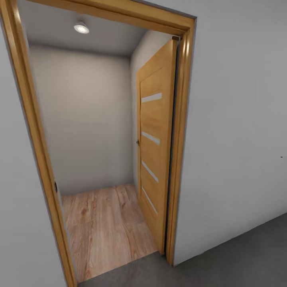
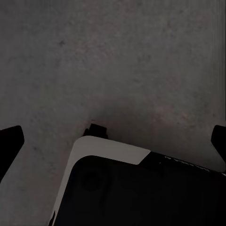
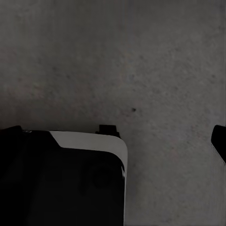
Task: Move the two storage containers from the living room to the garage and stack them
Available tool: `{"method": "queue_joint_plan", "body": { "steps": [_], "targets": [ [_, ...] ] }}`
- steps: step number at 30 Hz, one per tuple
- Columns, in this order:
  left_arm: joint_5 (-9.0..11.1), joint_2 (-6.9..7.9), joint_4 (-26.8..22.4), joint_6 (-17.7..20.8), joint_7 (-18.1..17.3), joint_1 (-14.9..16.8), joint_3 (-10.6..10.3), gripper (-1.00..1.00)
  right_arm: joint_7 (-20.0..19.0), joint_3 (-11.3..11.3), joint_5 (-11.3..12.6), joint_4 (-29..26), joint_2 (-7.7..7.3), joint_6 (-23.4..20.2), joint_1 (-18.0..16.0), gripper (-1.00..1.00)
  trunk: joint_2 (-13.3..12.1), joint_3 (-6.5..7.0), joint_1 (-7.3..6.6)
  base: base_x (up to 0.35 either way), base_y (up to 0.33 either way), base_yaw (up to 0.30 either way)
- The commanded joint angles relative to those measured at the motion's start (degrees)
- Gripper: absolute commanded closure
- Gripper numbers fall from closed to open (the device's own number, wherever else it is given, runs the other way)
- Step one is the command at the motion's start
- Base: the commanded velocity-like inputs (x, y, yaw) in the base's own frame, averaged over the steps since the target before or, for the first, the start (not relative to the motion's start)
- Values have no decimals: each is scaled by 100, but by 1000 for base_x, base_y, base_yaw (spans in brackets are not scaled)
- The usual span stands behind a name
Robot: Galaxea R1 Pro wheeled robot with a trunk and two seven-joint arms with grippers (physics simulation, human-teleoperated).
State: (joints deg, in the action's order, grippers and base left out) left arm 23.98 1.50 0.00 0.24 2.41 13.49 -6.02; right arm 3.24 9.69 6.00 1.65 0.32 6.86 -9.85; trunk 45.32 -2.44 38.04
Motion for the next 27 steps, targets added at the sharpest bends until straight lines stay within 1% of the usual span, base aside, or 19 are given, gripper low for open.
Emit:
{"method": "queue_joint_plan", "body": {
  "steps": [1, 16, 27],
  "targets": [
    [46, 0, 0, 3, 14, 5, -49, -100, 12, 50, 59, 17, 1, 36, -9, -100, 6, -9, 4, 324, 0, 105],
    [46, 0, 0, -6, 14, 5, -49, -100, 19, 50, 63, 15, -6, 33, -9, -100, 6, -9, 4, 324, 0, 243],
    [46, -1, 0, -15, 14, 5, -49, -100, 19, 58, 60, 13, -14, 47, -9, -100, 6, -9, 4, 323, -45, 24]
  ]
}}
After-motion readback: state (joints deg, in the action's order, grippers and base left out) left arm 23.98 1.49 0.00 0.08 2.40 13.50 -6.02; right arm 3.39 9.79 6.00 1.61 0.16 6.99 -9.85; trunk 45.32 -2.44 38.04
